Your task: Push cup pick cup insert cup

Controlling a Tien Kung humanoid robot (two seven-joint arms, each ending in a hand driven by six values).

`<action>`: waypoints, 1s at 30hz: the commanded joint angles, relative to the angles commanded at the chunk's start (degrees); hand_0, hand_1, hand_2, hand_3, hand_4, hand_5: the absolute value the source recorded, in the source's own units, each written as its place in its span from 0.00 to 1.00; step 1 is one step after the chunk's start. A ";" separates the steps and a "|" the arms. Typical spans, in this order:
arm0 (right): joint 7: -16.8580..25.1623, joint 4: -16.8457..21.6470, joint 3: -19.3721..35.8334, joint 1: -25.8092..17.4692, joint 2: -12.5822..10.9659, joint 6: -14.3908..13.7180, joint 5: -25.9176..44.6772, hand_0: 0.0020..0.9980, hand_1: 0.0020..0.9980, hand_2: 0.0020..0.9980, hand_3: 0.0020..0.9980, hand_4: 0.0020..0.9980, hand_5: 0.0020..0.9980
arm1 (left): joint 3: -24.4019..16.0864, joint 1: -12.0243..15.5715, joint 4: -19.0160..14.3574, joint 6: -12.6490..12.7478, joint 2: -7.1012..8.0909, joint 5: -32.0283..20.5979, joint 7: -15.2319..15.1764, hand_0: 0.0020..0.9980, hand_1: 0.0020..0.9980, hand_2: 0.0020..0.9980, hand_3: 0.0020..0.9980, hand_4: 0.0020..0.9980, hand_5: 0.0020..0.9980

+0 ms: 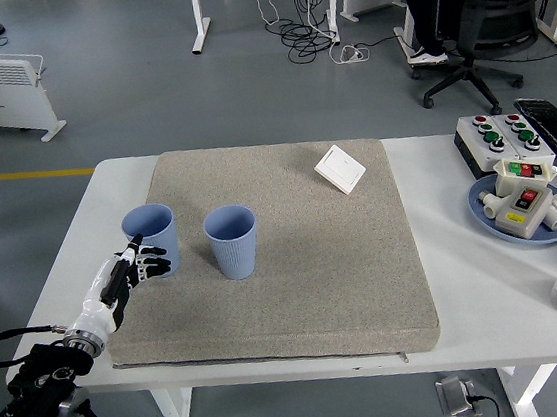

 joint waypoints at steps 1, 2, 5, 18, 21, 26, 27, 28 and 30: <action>0.00 0.00 -0.08 0.03 0.00 0.01 0.06 0.76 0.64 0.66 0.57 0.09 0.45 | 0.10 -0.24 0.32 -0.01 -0.10 -0.11 -0.06 0.67 0.53 0.49 0.50 0.58 1.00; -0.01 0.00 -0.16 0.05 0.00 0.02 0.04 0.76 0.64 0.66 0.57 0.09 0.45 | 0.28 -0.65 0.95 -0.05 -0.30 -0.38 -0.18 0.67 0.53 0.49 0.50 0.58 1.00; -0.03 0.00 -0.25 0.08 -0.01 0.02 -0.01 0.76 0.64 0.66 0.57 0.09 0.45 | 0.57 -1.27 2.04 -0.09 -0.62 -0.82 -0.38 0.67 0.53 0.49 0.50 0.58 1.00; -0.14 0.00 -0.77 0.26 0.23 -0.06 0.07 0.76 0.64 0.66 0.57 0.09 0.45 | 3.14 -6.10 9.92 0.47 -2.47 -1.29 -2.36 0.67 0.53 0.49 0.50 0.58 1.00; -0.11 0.00 -1.03 0.29 0.22 -0.07 0.32 0.76 0.64 0.66 0.57 0.09 0.45 | 4.12 -7.47 11.82 0.63 -2.75 -1.46 -2.78 0.67 0.53 0.49 0.50 0.58 1.00; -0.07 0.00 -1.18 0.41 0.24 -0.07 0.28 0.76 0.64 0.66 0.57 0.09 0.45 | 4.88 -9.34 14.74 0.79 -3.40 -1.52 -3.51 0.67 0.53 0.49 0.50 0.58 1.00; -0.06 0.00 -1.20 0.42 0.24 -0.07 0.27 0.76 0.64 0.66 0.57 0.09 0.45 | 4.92 -9.52 15.09 0.80 -3.47 -1.50 -3.59 0.67 0.53 0.49 0.50 0.58 1.00; -0.07 0.00 -1.25 0.46 0.24 -0.07 0.21 0.76 0.64 0.66 0.57 0.09 0.45 | 5.06 -9.97 16.07 0.83 -3.63 -1.73 -3.87 0.67 0.53 0.49 0.50 0.58 1.00; -0.07 0.00 -1.42 0.53 0.24 -0.07 0.19 0.76 0.64 0.66 0.57 0.09 0.45 | 5.32 -10.81 17.99 1.56 -3.93 -1.84 -5.22 0.67 0.52 0.48 0.49 0.57 1.00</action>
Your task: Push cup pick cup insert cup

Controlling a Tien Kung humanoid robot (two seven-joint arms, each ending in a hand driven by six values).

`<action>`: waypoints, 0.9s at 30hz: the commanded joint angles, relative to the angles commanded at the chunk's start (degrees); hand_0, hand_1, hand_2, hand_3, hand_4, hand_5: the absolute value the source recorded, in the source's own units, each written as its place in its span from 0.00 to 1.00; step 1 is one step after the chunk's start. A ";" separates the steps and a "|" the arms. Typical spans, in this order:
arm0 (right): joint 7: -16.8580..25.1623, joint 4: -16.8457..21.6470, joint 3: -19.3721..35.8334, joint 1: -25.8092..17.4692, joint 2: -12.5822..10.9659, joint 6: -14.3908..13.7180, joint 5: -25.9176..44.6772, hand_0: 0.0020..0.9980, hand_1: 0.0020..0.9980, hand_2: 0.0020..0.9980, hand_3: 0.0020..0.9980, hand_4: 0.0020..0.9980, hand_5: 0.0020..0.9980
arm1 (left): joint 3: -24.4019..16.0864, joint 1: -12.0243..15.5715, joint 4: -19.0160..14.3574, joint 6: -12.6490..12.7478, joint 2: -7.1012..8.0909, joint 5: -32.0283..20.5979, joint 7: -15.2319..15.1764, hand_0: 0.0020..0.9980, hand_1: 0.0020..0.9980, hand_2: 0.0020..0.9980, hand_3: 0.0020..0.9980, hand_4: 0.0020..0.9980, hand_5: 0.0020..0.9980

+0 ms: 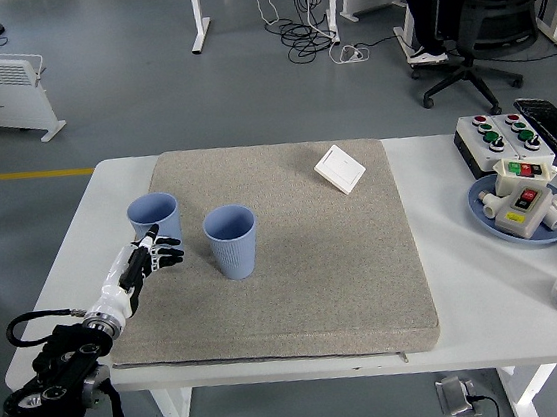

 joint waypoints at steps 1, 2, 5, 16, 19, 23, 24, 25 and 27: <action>0.00 0.00 -0.21 0.01 -0.01 0.01 0.06 0.76 0.64 0.66 0.57 0.09 0.45 | 0.17 -0.29 0.90 0.59 -0.10 0.00 -1.15 0.67 0.52 0.48 0.49 0.57 1.00; 0.00 0.00 -0.26 0.02 -0.01 0.01 0.07 0.76 0.64 0.66 0.57 0.09 0.45 | 0.23 -0.39 1.19 0.78 -0.14 0.00 -1.54 0.67 0.52 0.48 0.49 0.57 1.00; 0.15 0.00 -1.39 0.08 -0.06 0.04 1.15 0.76 0.64 0.66 0.57 0.09 0.45 | 0.57 -0.66 1.71 1.92 -0.01 0.37 -3.39 0.67 0.52 0.48 0.49 0.57 1.00; 0.04 0.00 -2.09 0.24 -0.14 0.11 1.37 0.76 0.64 0.66 0.57 0.09 0.45 | 0.04 -1.82 4.74 2.39 -1.20 -0.04 -4.62 0.67 0.52 0.48 0.48 0.57 1.00; 0.03 0.00 -2.14 0.27 -0.16 0.11 1.38 0.76 0.64 0.66 0.57 0.09 0.45 | -0.36 -1.88 5.62 2.34 -1.53 0.05 -4.71 0.67 0.52 0.48 0.48 0.56 1.00; 0.08 0.00 -2.21 0.26 -0.19 0.12 1.62 0.76 0.64 0.66 0.57 0.09 0.45 | 0.06 -1.49 5.10 2.37 -1.44 -0.27 -4.61 0.67 0.52 0.48 0.48 0.56 1.00; 0.09 0.00 -2.24 0.26 -0.23 0.14 1.78 0.76 0.64 0.66 0.57 0.09 0.45 | 0.45 -1.23 4.46 2.44 -1.29 -0.72 -4.59 0.66 0.52 0.48 0.48 0.56 1.00; 0.10 0.00 -2.26 0.26 -0.25 0.15 1.89 0.76 0.64 0.66 0.57 0.09 0.45 | 0.68 -1.07 4.06 2.48 -1.20 -1.01 -4.58 0.66 0.52 0.48 0.48 0.56 1.00; 0.13 0.00 -2.23 0.29 -0.32 0.17 2.00 0.76 0.64 0.66 0.57 0.09 0.45 | 1.21 -0.57 2.98 3.21 -0.96 -1.64 -5.08 0.66 0.52 0.48 0.48 0.56 1.00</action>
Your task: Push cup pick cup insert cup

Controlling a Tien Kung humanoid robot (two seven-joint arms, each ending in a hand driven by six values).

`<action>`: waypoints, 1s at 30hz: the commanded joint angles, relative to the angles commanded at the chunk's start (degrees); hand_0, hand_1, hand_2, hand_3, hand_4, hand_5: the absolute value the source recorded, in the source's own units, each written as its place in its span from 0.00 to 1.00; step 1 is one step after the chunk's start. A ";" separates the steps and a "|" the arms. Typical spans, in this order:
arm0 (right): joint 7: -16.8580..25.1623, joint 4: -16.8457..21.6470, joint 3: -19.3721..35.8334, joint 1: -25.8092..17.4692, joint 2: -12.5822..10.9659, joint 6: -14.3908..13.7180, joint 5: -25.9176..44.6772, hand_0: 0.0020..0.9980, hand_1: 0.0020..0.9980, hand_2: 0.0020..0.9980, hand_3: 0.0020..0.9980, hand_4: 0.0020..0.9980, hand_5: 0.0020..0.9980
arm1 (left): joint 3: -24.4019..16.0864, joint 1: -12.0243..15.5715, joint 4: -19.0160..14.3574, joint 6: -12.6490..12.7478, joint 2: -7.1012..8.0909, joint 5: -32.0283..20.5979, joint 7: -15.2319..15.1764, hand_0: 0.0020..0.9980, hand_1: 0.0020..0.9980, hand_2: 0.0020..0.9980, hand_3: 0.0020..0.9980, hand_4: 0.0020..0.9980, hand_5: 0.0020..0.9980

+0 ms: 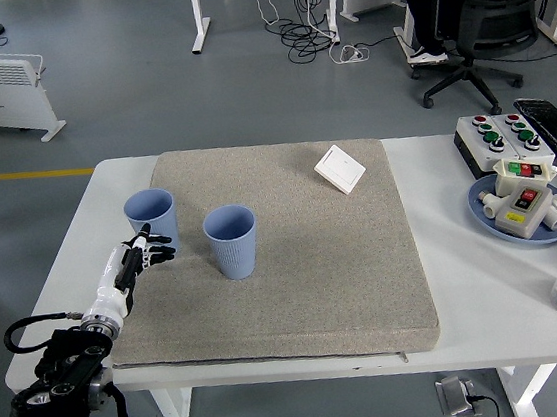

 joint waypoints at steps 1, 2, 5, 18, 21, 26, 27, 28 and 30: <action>0.01 0.00 0.12 0.02 -0.05 0.01 0.11 0.76 0.64 0.66 0.57 0.09 0.45 | 0.24 0.69 -1.33 0.83 0.32 -0.49 -0.54 0.66 0.52 0.48 0.48 0.56 1.00; 0.02 0.00 0.17 0.03 -0.07 0.01 0.15 0.76 0.64 0.66 0.57 0.09 0.45 | 0.32 0.95 -2.01 1.15 0.44 -0.67 -0.75 0.66 0.52 0.48 0.48 0.56 1.00; 0.05 0.00 0.60 -0.03 -0.15 -0.01 0.39 0.76 0.64 0.66 0.57 0.09 0.45 | -0.69 3.40 -6.23 2.38 1.49 -0.37 -1.07 0.61 0.51 0.47 0.48 0.57 1.00; 0.49 0.00 1.96 0.15 -0.62 0.03 1.05 0.76 0.64 0.66 0.57 0.09 0.45 | -4.18 13.29 -32.44 0.33 13.12 6.67 8.88 0.61 0.52 0.50 0.51 0.80 1.00; 0.50 0.00 2.22 0.15 -0.66 -0.01 1.03 0.76 0.64 0.66 0.57 0.09 0.45 | -3.88 12.41 -38.48 0.76 15.43 10.87 11.00 0.67 0.61 0.62 0.66 0.91 0.81; 0.40 0.00 2.36 0.14 -0.65 -0.06 0.89 0.76 0.64 0.66 0.57 0.09 0.45 | -2.78 8.23 -46.25 -2.22 17.56 22.25 16.76 0.67 0.61 0.62 0.66 0.91 0.81; 0.36 0.00 2.42 0.13 -0.64 -0.08 0.79 0.76 0.64 0.66 0.57 0.09 0.45 | -2.14 7.24 -46.96 -3.07 17.81 24.38 17.79 0.78 0.77 0.85 0.84 0.95 0.75; 0.32 0.00 2.48 0.13 -0.62 -0.10 0.71 0.76 0.64 0.66 0.57 0.09 0.45 | -1.30 5.63 -47.57 -4.30 18.05 26.87 19.21 0.78 0.77 0.85 0.84 0.95 0.75; 0.26 0.00 2.54 0.12 -0.60 -0.15 0.66 0.76 0.64 0.66 0.57 0.09 0.45 | 0.56 2.70 -48.03 -6.48 18.32 31.60 21.31 0.78 0.77 0.85 0.84 0.95 0.75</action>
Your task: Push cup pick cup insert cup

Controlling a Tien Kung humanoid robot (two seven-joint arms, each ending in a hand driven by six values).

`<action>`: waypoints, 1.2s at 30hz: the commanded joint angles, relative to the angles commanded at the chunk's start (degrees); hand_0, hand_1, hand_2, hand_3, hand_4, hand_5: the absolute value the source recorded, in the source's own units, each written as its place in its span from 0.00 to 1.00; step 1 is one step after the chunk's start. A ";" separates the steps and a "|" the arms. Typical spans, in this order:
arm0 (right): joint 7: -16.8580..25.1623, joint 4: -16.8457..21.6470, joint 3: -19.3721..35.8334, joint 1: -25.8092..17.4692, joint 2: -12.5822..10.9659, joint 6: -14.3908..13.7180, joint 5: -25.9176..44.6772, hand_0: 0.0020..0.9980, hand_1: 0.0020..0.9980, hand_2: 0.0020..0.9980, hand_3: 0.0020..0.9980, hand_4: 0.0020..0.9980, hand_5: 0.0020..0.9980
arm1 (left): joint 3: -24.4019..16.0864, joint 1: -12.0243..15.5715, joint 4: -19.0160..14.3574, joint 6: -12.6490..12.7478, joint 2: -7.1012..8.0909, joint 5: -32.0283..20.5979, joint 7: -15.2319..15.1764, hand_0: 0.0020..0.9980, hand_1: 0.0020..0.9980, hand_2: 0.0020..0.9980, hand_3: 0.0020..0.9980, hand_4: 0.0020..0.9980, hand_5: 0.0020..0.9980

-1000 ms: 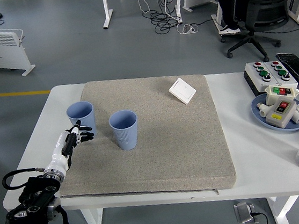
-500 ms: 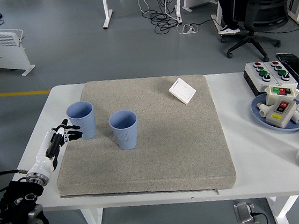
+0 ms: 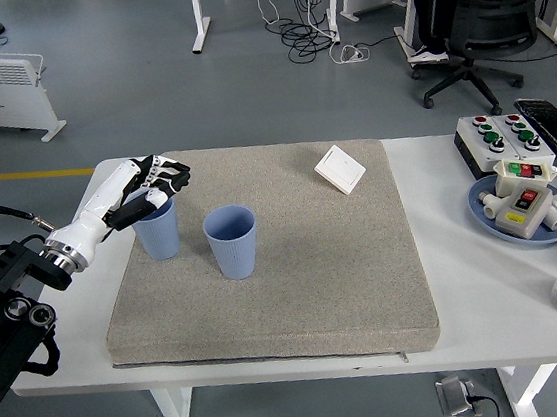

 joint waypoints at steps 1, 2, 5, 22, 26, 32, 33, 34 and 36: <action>-0.04 0.00 0.00 -0.01 0.00 -0.02 -0.04 0.76 0.64 0.66 0.57 0.09 0.45 | 1.37 -1.64 0.36 -1.17 -0.10 2.23 1.03 0.78 0.77 0.85 0.84 0.95 0.75; -0.09 0.00 -0.03 -0.02 -0.03 -0.05 -0.07 0.76 0.64 0.66 0.57 0.09 0.45 | 3.25 -3.79 1.34 -2.44 -0.42 4.84 2.14 0.78 0.77 0.85 0.84 0.95 0.75; -0.12 0.00 -0.09 0.01 -0.08 -0.08 -0.09 0.76 0.64 0.66 0.57 0.09 0.45 | 6.59 -7.52 3.24 -4.57 -1.09 11.92 3.71 0.88 0.91 1.00 0.98 1.00 0.67; -0.07 0.00 -0.92 0.54 -0.26 -0.34 0.42 0.76 0.64 0.66 0.57 0.09 0.45 | 17.10 -18.97 17.94 -13.06 -9.43 27.28 6.23 0.85 0.91 1.00 0.94 0.99 0.59; -0.04 0.00 -1.05 0.71 -0.37 -0.35 0.38 0.76 0.64 0.66 0.57 0.09 0.45 | 17.42 -19.43 20.51 -13.68 -10.39 27.42 6.30 0.85 0.91 1.00 0.94 0.99 0.59; 0.17 0.00 -1.12 0.88 -0.52 -0.46 0.32 0.76 0.64 0.66 0.57 0.09 0.45 | 17.27 -20.29 24.23 -13.14 -11.29 27.31 5.77 0.78 0.86 0.98 0.91 0.93 0.50; 0.17 0.00 -1.06 0.97 -0.55 -0.49 0.14 0.76 0.64 0.66 0.57 0.09 0.45 | 17.01 -20.44 25.09 -12.78 -11.42 26.99 5.46 0.72 0.83 0.96 0.82 0.88 0.40; 0.17 0.00 -1.03 1.00 -0.56 -0.50 0.07 0.76 0.64 0.66 0.57 0.09 0.45 | 16.90 -20.50 25.46 -12.63 -11.48 26.87 5.34 0.72 0.83 0.96 0.82 0.88 0.40; 0.18 0.00 -1.00 1.03 -0.57 -0.56 -0.04 0.76 0.64 0.66 0.57 0.09 0.45 | 16.61 -20.60 26.28 -12.32 -11.59 26.75 5.07 0.72 0.83 0.96 0.82 0.88 0.40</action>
